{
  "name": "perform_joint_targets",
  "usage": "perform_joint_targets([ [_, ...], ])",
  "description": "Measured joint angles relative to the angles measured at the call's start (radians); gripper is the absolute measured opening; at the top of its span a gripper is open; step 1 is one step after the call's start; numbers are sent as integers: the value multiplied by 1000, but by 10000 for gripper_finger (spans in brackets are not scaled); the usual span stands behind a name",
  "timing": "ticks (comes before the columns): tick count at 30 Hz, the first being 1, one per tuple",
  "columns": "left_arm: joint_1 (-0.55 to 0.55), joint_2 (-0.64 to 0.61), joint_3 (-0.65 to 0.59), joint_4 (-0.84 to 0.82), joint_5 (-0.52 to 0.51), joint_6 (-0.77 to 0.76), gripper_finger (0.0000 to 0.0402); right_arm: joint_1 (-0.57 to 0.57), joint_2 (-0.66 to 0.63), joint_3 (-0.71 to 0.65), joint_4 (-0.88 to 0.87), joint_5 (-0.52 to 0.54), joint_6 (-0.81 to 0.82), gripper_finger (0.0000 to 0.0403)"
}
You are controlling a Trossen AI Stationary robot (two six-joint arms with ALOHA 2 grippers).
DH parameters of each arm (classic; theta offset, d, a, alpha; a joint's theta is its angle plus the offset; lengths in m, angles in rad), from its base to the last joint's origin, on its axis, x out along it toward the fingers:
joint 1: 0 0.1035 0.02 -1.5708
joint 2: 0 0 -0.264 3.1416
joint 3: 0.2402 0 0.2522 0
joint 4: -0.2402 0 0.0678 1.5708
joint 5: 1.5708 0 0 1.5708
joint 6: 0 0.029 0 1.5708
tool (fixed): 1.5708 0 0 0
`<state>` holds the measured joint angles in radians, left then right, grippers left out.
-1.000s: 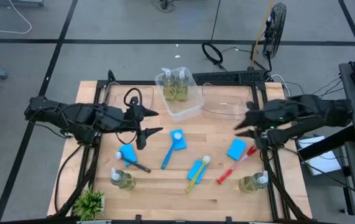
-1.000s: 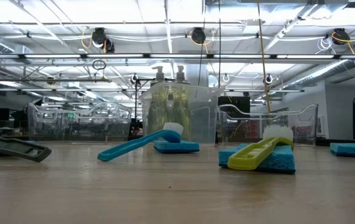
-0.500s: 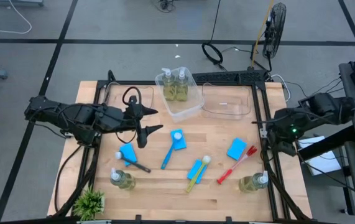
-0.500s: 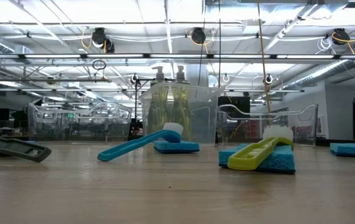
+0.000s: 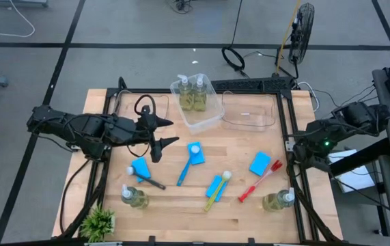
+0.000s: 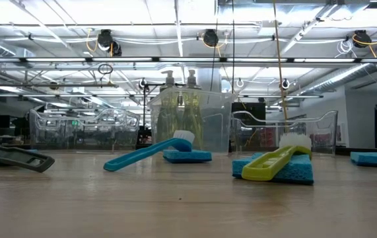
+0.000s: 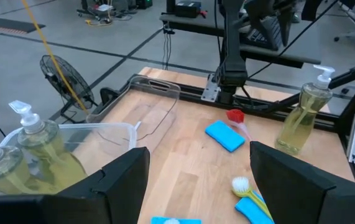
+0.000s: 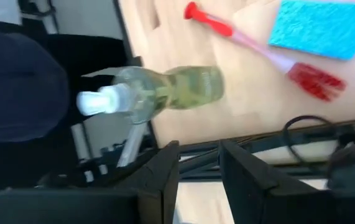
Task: Pick & Place Kitchen Sink Supplies
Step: Put the dishwashing liquid bottle into the white bin
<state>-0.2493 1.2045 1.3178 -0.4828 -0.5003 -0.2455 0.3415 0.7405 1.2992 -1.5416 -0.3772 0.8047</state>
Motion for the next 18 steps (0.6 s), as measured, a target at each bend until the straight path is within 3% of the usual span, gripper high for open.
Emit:
perform_joint_targets([
  [5,-1,0,0,-4,2,0,274,20,-3,-104,4,62,-74,102],
  [12,-23,0,0,-38,3,-26,274,27,-29,-321,-3,61,-146,102],
  [18,-54,0,0,-46,4,-46,274,27,-89,-402,35,-106,-131,102],
])
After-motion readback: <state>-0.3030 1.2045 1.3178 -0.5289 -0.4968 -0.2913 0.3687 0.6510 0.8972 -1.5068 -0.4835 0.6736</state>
